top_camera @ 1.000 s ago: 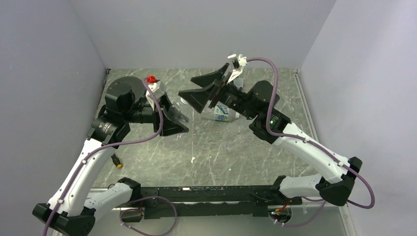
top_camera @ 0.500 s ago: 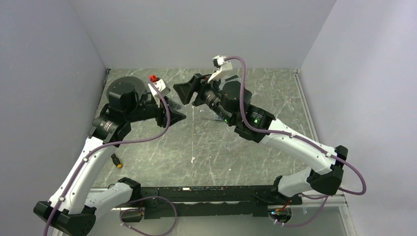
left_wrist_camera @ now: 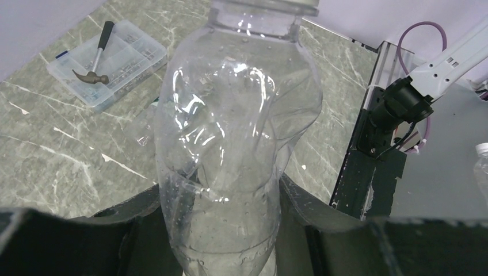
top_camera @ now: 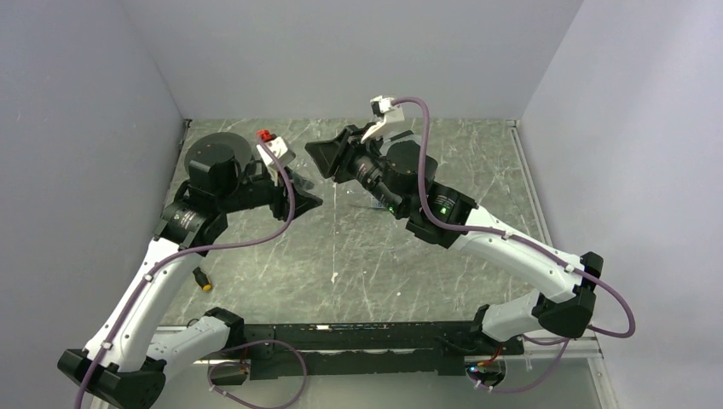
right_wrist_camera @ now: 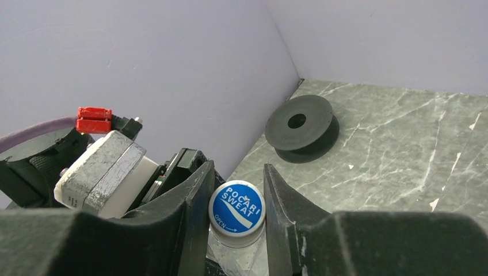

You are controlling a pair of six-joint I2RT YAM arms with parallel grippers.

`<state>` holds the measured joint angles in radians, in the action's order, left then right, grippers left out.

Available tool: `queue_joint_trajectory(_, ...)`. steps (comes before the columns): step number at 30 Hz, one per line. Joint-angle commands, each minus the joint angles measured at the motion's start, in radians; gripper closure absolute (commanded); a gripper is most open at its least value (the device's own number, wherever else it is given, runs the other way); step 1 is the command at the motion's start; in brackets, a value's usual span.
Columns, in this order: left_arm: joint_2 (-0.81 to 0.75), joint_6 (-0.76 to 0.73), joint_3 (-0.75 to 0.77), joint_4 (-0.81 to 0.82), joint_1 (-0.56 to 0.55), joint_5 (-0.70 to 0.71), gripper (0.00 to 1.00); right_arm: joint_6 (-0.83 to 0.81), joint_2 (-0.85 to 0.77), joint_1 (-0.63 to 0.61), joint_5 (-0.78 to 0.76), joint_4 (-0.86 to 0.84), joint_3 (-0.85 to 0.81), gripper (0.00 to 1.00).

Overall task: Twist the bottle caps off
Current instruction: Unscrew the bottle cap from the plastic bottle.

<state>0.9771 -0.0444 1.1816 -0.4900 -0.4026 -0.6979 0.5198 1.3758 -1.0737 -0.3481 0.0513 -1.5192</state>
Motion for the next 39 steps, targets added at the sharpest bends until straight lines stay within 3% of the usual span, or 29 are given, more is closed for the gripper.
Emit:
queue_joint_trajectory(1,-0.012,0.056,0.015,0.055,0.001,-0.081,0.66,-0.042,0.002,0.007,0.075,-0.094,-0.026,0.93)
queue_joint_trajectory(5,-0.01,0.111,0.039,0.066,0.001,-0.25,0.64,-0.113,-0.023,0.032,0.291,-0.2,0.003,1.0)
queue_joint_trajectory(11,0.001,0.263,0.075,0.147,0.001,-0.531,0.65,-0.072,-0.068,0.136,0.773,-0.376,0.059,1.0)
queue_joint_trajectory(16,0.006,0.341,0.085,0.19,0.001,-0.628,0.65,-0.075,-0.07,0.152,0.913,-0.387,0.058,0.95)
queue_joint_trajectory(19,0.003,0.362,0.077,0.211,0.001,-0.63,0.66,-0.078,-0.077,0.152,0.867,-0.376,0.068,0.91)
queue_joint_trajectory(20,0.002,0.355,0.077,0.206,0.001,-0.623,0.66,-0.081,-0.083,0.151,0.823,-0.365,0.069,0.83)
queue_joint_trajectory(22,0.0,0.294,0.085,0.164,0.001,-0.58,0.66,-0.087,-0.098,0.149,0.719,-0.331,0.075,0.54)
queue_joint_trajectory(23,-0.001,0.256,0.089,0.13,0.001,-0.541,0.66,-0.087,-0.116,0.145,0.646,-0.317,0.081,0.35)
queue_joint_trajectory(26,-0.012,0.139,0.088,0.047,0.001,-0.377,0.65,-0.138,-0.171,0.08,0.301,-0.288,0.116,0.08)
queue_joint_trajectory(28,-0.024,0.085,0.077,0.027,0.001,-0.253,0.61,-0.167,-0.182,0.033,0.156,-0.274,0.118,0.03)
queue_joint_trajectory(32,-0.051,-0.009,0.051,0.026,0.001,-0.093,0.59,-0.116,-0.102,0.01,0.0,-0.07,-0.021,0.04)
queue_joint_trajectory(39,-0.065,-0.057,0.027,0.035,0.001,0.057,0.57,-0.07,-0.027,0.005,-0.001,0.029,-0.098,0.15)
